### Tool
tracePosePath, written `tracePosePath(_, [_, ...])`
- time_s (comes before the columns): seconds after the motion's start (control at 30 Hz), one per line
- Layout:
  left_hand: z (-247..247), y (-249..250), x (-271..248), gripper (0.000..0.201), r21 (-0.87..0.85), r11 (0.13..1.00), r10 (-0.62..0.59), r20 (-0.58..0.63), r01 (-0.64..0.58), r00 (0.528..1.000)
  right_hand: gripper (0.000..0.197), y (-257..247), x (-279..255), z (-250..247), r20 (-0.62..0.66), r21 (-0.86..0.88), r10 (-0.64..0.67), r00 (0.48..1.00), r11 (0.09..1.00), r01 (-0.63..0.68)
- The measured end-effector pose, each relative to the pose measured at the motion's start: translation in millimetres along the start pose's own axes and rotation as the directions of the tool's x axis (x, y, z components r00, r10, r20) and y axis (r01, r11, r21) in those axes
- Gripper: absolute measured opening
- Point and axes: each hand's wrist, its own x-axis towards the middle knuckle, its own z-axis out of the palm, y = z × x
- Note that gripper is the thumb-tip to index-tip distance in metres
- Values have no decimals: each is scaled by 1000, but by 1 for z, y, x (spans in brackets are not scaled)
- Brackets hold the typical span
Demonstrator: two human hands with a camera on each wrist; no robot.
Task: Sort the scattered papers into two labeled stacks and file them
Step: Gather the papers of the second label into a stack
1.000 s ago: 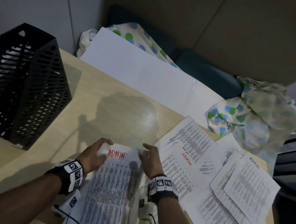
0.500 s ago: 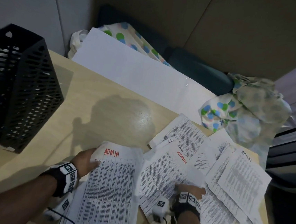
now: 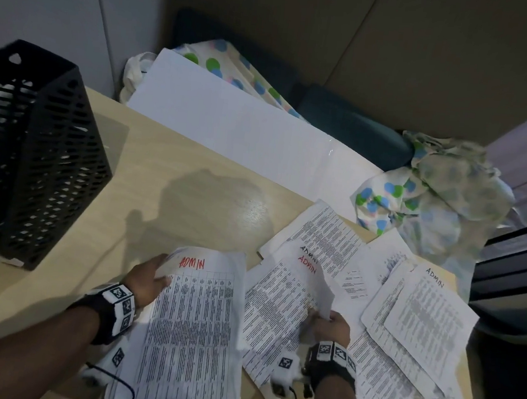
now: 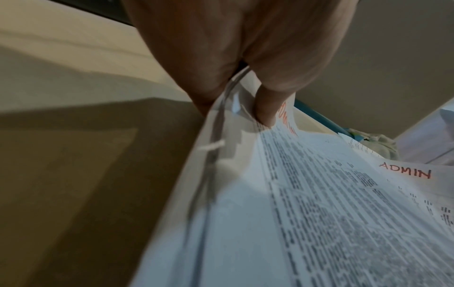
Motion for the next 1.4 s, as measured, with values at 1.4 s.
tracePosePath(1.4, [3,2,1,68,-517,856,5,-2,-5,1000,60,-47,-78,112,471,-12,-506,722,815,579])
